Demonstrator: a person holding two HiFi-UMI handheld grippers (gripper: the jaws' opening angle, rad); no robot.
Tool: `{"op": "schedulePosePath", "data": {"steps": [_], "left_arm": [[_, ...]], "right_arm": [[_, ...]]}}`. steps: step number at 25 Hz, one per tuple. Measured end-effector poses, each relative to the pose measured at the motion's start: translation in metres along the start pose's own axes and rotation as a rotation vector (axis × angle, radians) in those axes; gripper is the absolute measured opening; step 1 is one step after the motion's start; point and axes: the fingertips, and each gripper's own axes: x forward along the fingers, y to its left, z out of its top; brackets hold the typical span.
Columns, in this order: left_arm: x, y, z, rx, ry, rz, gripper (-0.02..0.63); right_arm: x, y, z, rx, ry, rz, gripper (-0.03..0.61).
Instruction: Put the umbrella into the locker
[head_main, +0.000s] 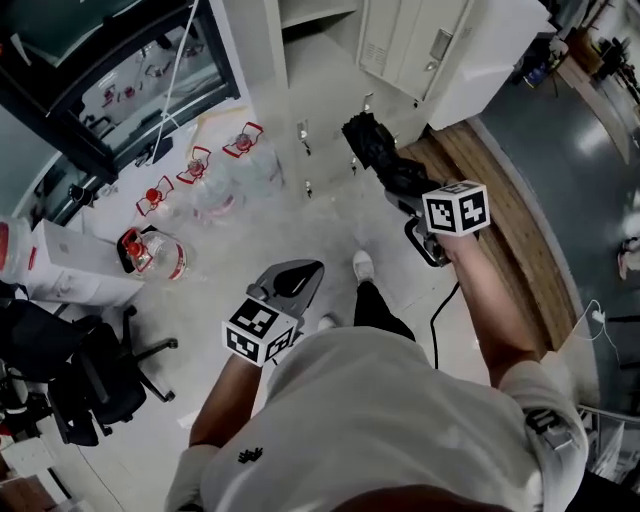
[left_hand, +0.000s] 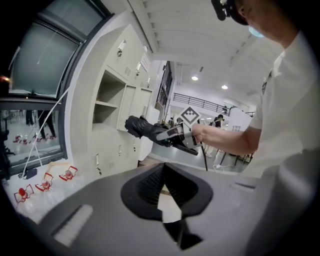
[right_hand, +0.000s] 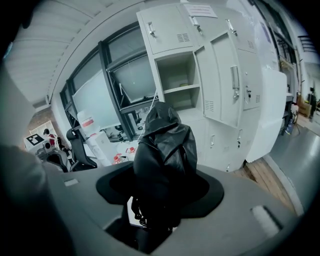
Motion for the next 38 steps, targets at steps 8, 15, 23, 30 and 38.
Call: {"op": "schedulePosePath", "data": {"steps": [8,15,23,30,38], "left_arm": [[0.027,0.071,0.028,-0.036,-0.013,0.156,0.057],[0.069,0.126,0.063,-0.082,-0.037,0.29,0.057],[0.108,0.177,0.09,-0.118,-0.06,0.426,0.057],[0.123,0.208,0.1,-0.144,-0.078,0.531,0.057],[0.12,0.226,0.095,-0.191,-0.07,0.628,0.057]], "right_arm": [[0.099,-0.053,0.088,-0.051,0.015,0.068,0.244],[0.188,-0.096,0.169,-0.146,0.034,0.113,0.244],[0.285,-0.134,0.237,-0.236,0.068,0.145,0.244],[0.354,-0.145,0.268,-0.301,0.091,0.161,0.244],[0.416,-0.148,0.289,-0.391,0.098,0.142,0.244]]}}
